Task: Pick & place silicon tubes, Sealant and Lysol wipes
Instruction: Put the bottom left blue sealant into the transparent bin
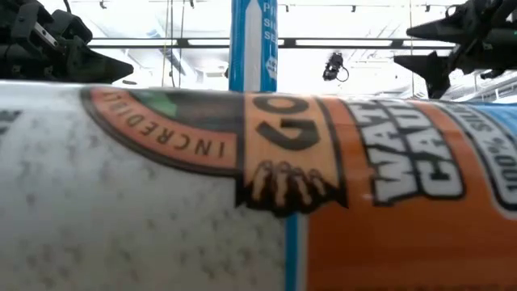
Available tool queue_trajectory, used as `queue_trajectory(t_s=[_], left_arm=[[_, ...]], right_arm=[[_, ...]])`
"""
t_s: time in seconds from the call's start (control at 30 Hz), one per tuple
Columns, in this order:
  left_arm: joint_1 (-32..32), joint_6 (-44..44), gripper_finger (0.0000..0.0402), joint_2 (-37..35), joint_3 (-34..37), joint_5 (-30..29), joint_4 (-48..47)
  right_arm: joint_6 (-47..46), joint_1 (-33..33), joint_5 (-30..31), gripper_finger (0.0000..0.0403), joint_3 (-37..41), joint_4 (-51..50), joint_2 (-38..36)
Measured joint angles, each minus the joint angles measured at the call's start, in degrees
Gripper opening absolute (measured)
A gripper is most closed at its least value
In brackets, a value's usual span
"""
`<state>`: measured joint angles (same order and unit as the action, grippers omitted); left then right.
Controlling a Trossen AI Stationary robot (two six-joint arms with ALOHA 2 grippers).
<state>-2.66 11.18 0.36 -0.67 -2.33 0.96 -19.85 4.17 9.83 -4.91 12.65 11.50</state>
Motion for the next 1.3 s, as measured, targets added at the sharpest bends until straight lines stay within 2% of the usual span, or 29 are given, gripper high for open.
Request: queue_trajectory(t_s=[0.13,0.23,0.47,0.57,0.67,0.77,0.97,1.17,1.3], left_arm=[[0.0,0.0,0.0009,0.0,0.0,0.0,0.0],[0.0,-0.1,0.0027,0.0,0.0,-0.4,0.8],[-0.1,-1.3,0.0121,0.0,-2.7,-1.0,1.2],[-0.1,-1.3,0.0159,0.0,-5.7,3.7,1.0],[0.0,-2.6,0.0188,0.0,-11.3,9.8,-5.9],[0.0,-3.0,0.0206,0.0,-18.7,10.3,-16.9],[0.3,4.1,0.0244,0.0,-27.2,16.5,-26.5],[0.3,9.1,0.0284,1.4,-31.7,16.9,-40.9],[0.3,7.3,0.0290,6.7,-36.0,17.3,-47.2]], right_arm=[[0.3,0.0,-1.1,0.0271,-2.8,-0.2,6.5],[0.3,0.0,-1.8,0.0272,-4.2,-0.1,11.0],[-1.4,0.0,-1.8,0.0272,-4.4,-0.6,18.4],[-2.7,0.0,-1.8,0.0272,-4.4,-0.4,20.2],[-3.3,0.0,-1.8,0.0272,-4.4,0.9,21.3],[-3.5,0.0,-1.9,0.0272,-4.4,2.0,21.7],[-4.9,0.0,-3.4,0.0272,-4.4,2.7,21.8],[-5.4,0.1,-4.3,0.0272,-4.4,3.3,21.8],[-6.2,0.1,-4.6,0.0272,-4.4,4.4,21.8]])
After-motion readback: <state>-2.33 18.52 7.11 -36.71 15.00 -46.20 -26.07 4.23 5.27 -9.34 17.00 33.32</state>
